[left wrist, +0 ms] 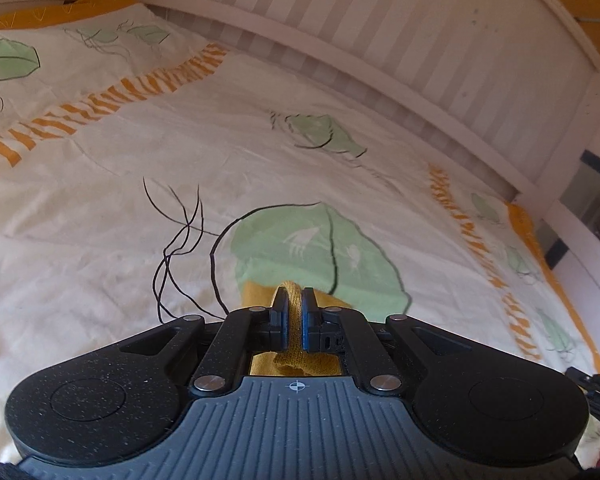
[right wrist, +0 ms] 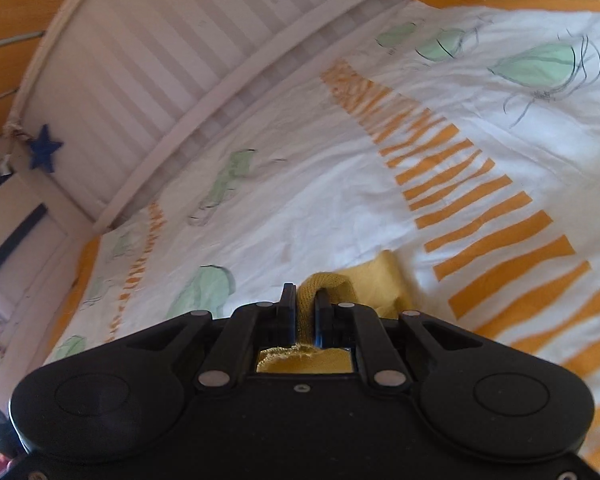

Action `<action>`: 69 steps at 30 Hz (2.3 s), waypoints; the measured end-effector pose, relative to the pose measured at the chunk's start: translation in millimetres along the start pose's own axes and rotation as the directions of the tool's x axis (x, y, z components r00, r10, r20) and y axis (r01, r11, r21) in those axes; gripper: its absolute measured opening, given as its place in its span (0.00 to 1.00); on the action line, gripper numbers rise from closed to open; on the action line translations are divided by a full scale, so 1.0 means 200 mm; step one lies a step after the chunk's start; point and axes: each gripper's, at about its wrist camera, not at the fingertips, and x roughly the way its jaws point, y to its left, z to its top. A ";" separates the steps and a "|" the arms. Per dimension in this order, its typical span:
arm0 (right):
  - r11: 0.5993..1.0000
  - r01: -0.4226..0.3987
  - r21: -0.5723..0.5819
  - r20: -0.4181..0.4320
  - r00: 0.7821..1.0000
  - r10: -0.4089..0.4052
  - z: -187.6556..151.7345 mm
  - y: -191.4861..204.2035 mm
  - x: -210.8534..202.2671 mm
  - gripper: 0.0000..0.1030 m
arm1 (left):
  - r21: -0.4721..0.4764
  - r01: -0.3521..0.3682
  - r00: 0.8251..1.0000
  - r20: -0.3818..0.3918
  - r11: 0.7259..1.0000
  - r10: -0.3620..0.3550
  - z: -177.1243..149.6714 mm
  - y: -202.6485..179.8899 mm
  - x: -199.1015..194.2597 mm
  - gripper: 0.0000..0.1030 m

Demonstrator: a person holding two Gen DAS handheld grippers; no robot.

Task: Fold small clothes

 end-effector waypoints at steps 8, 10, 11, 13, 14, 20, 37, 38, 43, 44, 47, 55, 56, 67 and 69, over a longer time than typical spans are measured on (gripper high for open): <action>0.995 0.098 -0.017 -0.011 0.995 -0.099 -0.04 -0.07 0.18 0.50 | 0.018 -0.067 0.998 -0.002 0.998 0.068 -0.01 0.04 0.15 0.33; 0.994 0.103 -0.031 0.024 0.994 -0.102 -0.03 -0.07 0.16 0.73 | 0.018 -0.082 0.996 0.018 0.996 0.082 0.01 0.04 0.12 0.38; 0.994 0.103 -0.036 0.039 0.994 -0.102 -0.02 -0.07 0.15 0.73 | 0.029 -0.081 0.996 0.026 0.996 0.080 0.01 0.03 0.10 0.38; 0.991 0.119 -0.060 0.061 0.991 -0.115 -0.01 -0.05 0.11 0.73 | 0.078 -0.074 0.997 0.038 0.994 0.071 0.00 -0.01 0.04 0.43; 0.989 0.123 -0.084 0.070 0.991 -0.118 -0.01 -0.03 0.10 0.73 | 0.113 -0.076 0.997 0.041 0.991 0.071 -0.01 -0.03 0.00 0.44; 0.946 0.124 -0.298 0.039 0.992 -0.118 -0.13 0.15 0.02 0.73 | 0.350 -0.045 0.999 -0.010 0.936 0.052 -0.21 -0.22 -0.11 0.44; 0.737 0.130 -0.664 -0.107 0.958 -0.265 -0.49 0.43 0.30 0.76 | 0.490 -0.015 0.983 -0.151 0.872 0.102 -0.36 -0.30 0.14 0.47; 0.736 0.135 -0.664 -0.105 0.957 -0.270 -0.47 0.44 0.33 0.76 | 0.488 -0.020 0.983 -0.150 0.872 0.107 -0.34 -0.31 0.17 0.47; 0.751 0.158 -0.641 -0.104 0.952 -0.289 -0.36 0.46 0.49 0.76 | 0.445 -0.054 0.980 -0.147 0.894 0.132 -0.22 -0.30 0.32 0.47; 0.756 0.164 -0.634 -0.100 0.951 -0.291 -0.33 0.46 0.51 0.76 | 0.432 -0.063 0.979 -0.146 0.900 0.139 -0.20 -0.30 0.35 0.47; 0.777 0.190 -0.601 -0.086 0.950 -0.299 -0.27 0.45 0.57 0.76 | 0.399 -0.090 0.978 -0.137 0.913 0.157 -0.13 -0.28 0.40 0.47; 0.819 0.194 -0.541 -0.049 0.964 -0.261 -0.20 0.45 0.51 0.76 | 0.332 -0.117 0.984 -0.091 0.936 0.155 -0.03 -0.27 0.35 0.47; 0.814 0.184 -0.550 -0.050 0.966 -0.252 -0.22 0.46 0.50 0.76 | 0.335 -0.120 0.983 -0.094 0.934 0.160 -0.04 -0.28 0.33 0.48; 0.754 0.158 -0.637 -0.083 0.959 -0.271 -0.47 0.53 0.54 0.89 | 0.447 -0.152 0.952 -0.174 0.881 0.252 -0.26 -0.34 0.33 0.84; 0.757 0.166 -0.632 -0.077 0.959 -0.274 -0.48 0.53 0.54 0.93 | 0.437 -0.181 0.950 -0.153 0.881 0.271 -0.27 -0.33 0.34 0.94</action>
